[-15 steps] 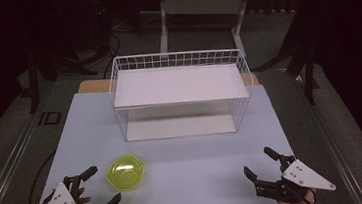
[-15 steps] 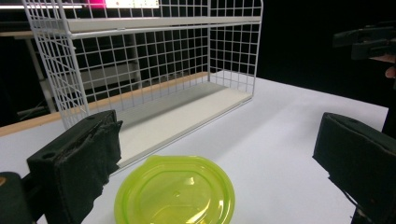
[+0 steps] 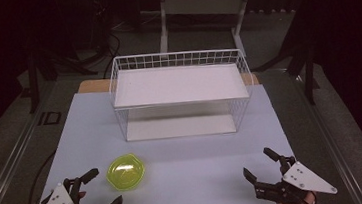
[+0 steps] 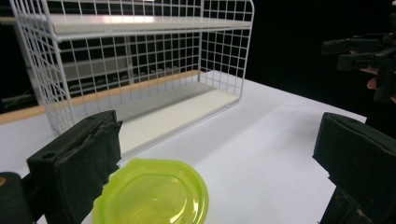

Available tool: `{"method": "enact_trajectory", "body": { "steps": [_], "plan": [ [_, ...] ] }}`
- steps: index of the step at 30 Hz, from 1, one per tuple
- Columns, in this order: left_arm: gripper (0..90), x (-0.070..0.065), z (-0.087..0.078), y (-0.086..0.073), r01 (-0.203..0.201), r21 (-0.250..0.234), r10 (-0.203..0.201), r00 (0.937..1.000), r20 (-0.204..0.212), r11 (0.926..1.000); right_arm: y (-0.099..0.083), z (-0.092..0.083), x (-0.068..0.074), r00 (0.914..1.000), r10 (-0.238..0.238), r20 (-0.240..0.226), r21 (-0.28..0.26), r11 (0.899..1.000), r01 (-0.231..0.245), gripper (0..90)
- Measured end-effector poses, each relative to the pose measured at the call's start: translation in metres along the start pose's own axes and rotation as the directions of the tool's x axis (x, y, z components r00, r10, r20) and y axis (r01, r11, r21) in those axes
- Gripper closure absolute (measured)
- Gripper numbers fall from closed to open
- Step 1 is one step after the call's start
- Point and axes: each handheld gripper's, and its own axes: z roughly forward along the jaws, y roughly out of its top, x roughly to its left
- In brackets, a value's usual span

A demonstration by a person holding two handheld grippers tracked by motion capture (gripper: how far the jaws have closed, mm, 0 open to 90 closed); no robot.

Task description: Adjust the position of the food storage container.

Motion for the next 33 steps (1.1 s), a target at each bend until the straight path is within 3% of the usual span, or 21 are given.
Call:
{"method": "enact_trajectory", "body": {
  "steps": [6,9,11,15,17,19,20,22,23,24,26,27,29,30,31,32,33],
  "plan": [
    [1.5,0.011,0.000,0.008,0.021,0.053,-0.018,0.9984,-0.053,0.9984,0.001,0.002,0.002,1.0000,-0.005,-0.003,0.000,1.000,0.005,13.7],
    [7.9,0.015,-0.002,0.007,0.017,0.089,-0.007,0.9945,-0.104,0.9959,0.002,0.002,0.005,0.9998,-0.013,-0.014,-0.003,1.000,0.013,13.7],
    [12.8,0.019,-0.003,0.004,0.034,0.119,-0.017,0.9891,-0.146,0.9923,0.002,0.002,0.007,0.9995,-0.022,-0.022,-0.004,1.000,0.022,13.7],
    [21.7,0.033,-0.006,-0.009,0.115,0.150,-0.082,0.9739,-0.212,0.9819,0.003,0.002,0.008,0.9992,-0.026,-0.029,-0.006,1.000,0.026,13.7],
    [29.4,0.039,-0.006,-0.017,0.121,0.188,-0.070,0.9636,-0.258,0.9747,0.002,0.003,0.008,0.9992,-0.025,-0.032,-0.007,1.000,0.025,13.7],
    [36.3,0.045,-0.006,-0.025,0.124,0.208,-0.069,0.9643,-0.256,0.9702,0.002,0.003,0.008,0.9992,-0.021,-0.033,-0.006,1.000,0.021,13.7],
    [46.2,0.048,-0.006,-0.028,0.124,0.235,-0.063,0.9655,-0.253,0.9640,0.002,0.003,0.007,0.9992,-0.021,-0.034,-0.006,1.000,0.021,13.7],
    [53.6,0.052,-0.004,-0.035,0.129,0.284,-0.044,0.9571,-0.286,0.9500,0.002,0.003,0.008,0.9991,-0.022,-0.035,-0.006,1.000,0.022,13.7],
    [61.9,0.055,-0.004,-0.038,0.149,0.309,-0.052,0.9525,-0.300,0.9394,0.002,0.003,0.008,0.9991,-0.023,-0.036,-0.005,1.000,0.022,13.7],
    [64.1,0.057,-0.004,-0.042,0.162,0.315,-0.059,0.9484,-0.312,0.9352,0.002,0.003,0.008,0.9991,-0.024,-0.036,-0.007,1.000,0.023,13.8],
    [75.0,0.059,-0.002,-0.047,0.189,0.354,-0.074,0.9461,-0.315,0.9160,0.002,0.003,0.009,0.9989,-0.027,-0.039,-0.009,1.000,0.026,13.8],
    [77.8,0.060,0.000,-0.050,0.206,0.381,-0.087,0.9481,-0.306,0.9014,0.002,0.004,0.009,0.9988,-0.029,-0.040,-0.010,1.000,0.029,13.8],
    [87.8,0.060,0.003,-0.055,0.228,0.416,-0.105,0.9488,-0.298,0.8807,0.002,0.004,0.010,0.9987,-0.027,-0.043,-0.006,1.000,0.027,13.8],
    [89.5,0.059,0.006,-0.056,0.242,0.436,-0.119,0.9499,-0.289,0.8668,0.002,0.005,0.010,0.9987,-0.027,-0.044,-0.006,1.000,0.027,13.8],
    [90.0,0.058,0.008,-0.058,0.236,0.462,-0.119,0.9563,-0.267,0.8550,0.002,0.005,0.010,0.9986,-0.025,-0.046,-0.006,1.000,0.025,13.8],
    [90.0,0.057,0.012,-0.059,0.239,0.491,-0.128,0.9602,-0.248,0.8380,0.002,0.005,0.010,0.9985,-0.028,-0.047,-0.007,1.000,0.028,13.8],
    [90.0,0.053,0.016,-0.061,0.219,0.501,-0.110,0.9649,-0.239,0.8373,0.002,0.005,0.011,0.9984,-0.031,-0.046,-0.009,0.999,0.031,13.8]
  ]
}}
